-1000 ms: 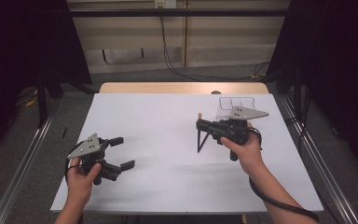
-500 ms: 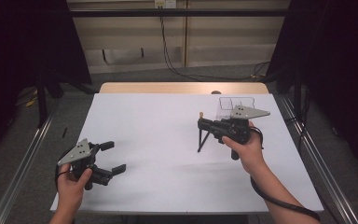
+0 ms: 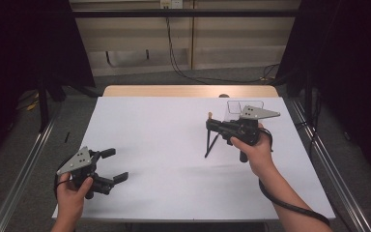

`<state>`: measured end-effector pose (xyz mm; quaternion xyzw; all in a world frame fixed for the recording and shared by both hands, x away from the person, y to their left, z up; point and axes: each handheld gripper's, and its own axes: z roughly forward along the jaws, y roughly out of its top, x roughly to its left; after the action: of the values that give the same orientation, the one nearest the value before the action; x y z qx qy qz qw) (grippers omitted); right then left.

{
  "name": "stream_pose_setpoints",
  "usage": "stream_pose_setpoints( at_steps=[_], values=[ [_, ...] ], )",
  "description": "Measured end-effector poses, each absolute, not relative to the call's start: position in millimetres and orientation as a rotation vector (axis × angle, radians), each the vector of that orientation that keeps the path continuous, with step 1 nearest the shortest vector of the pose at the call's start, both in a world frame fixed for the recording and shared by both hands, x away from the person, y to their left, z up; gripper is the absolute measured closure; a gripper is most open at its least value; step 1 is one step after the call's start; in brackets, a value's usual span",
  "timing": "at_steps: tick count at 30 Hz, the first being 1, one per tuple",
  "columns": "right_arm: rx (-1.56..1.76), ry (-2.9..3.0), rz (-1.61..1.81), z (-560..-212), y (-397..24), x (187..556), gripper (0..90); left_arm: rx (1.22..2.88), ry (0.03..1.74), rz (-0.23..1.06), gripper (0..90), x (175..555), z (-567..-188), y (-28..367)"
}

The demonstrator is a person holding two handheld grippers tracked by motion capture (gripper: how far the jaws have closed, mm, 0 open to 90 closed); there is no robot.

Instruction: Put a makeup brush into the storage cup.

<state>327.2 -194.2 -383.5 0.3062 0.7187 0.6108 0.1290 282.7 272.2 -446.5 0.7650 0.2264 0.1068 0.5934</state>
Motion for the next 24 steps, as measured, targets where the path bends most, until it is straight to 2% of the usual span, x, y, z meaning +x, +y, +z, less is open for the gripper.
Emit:
stream_pose_setpoints(
  at_steps=[24],
  values=[
    [0.91,2.053,1.716,-365,-213,349,84.4,1.797,0.533,0.242,0.5,277,-452,274]
  ],
)
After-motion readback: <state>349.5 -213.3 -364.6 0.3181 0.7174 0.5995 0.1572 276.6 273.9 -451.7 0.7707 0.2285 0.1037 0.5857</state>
